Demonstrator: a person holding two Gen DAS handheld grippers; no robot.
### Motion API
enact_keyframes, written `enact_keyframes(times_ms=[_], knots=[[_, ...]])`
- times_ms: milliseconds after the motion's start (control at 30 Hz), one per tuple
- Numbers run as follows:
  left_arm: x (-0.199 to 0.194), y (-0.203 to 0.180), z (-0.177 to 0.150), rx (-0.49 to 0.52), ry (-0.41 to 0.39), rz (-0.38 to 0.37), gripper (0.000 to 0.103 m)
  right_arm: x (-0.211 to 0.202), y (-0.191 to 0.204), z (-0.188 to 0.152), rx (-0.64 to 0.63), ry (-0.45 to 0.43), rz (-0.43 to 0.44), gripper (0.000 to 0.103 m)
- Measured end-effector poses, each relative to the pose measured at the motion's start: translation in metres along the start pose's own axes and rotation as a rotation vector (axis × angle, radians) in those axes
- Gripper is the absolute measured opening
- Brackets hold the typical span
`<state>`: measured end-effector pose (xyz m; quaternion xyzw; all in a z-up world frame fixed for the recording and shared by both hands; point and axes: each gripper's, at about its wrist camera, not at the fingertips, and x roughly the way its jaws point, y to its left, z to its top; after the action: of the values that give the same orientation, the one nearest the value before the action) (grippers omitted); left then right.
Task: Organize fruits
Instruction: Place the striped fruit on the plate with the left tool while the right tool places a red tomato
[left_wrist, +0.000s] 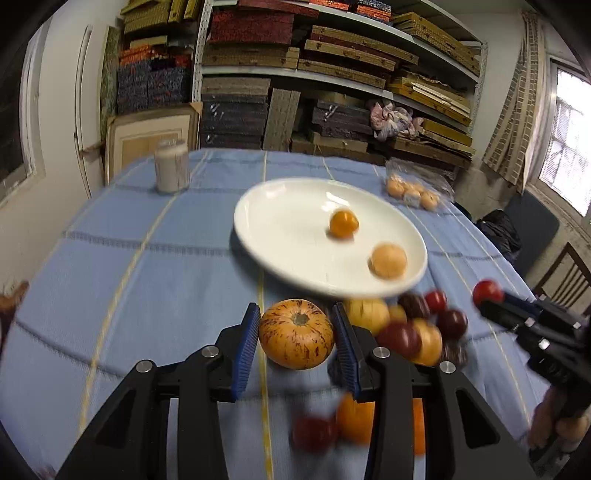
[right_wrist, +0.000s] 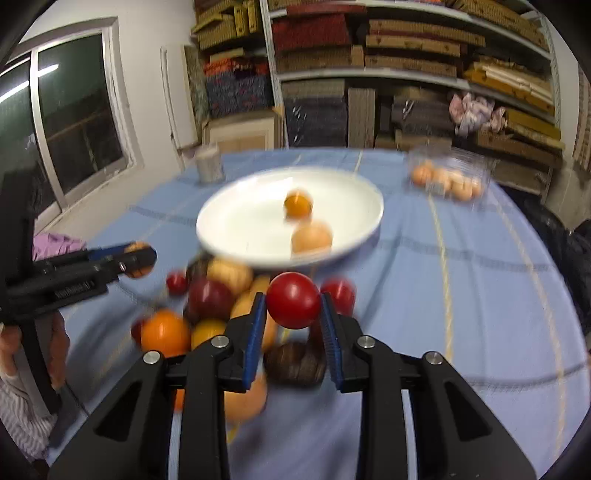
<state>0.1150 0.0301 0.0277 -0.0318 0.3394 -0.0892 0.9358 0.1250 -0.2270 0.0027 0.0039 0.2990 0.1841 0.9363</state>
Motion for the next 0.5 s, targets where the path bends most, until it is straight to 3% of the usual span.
enact_keyframes(times_ms=[167,433,467,500], knots=[[0.035,-0.007,0.034,0.001,0.014,0.008,0.040,0.034,-0.010,0.050,0.025,0.001,0.005,0.029],[0.094,-0.001,0.047,-0.026,0.087,0.015,0.041,0.107,-0.032,0.066,0.088,0.078,0.003,0.029],[0.096,0.001,0.046,-0.030,0.091,0.014,0.041,0.109,-0.035,0.066,0.099,0.075,0.011,0.031],[0.099,0.004,0.045,-0.039,0.093,0.006,0.042,0.111,-0.037,0.065,0.108,0.073,0.021,0.040]])
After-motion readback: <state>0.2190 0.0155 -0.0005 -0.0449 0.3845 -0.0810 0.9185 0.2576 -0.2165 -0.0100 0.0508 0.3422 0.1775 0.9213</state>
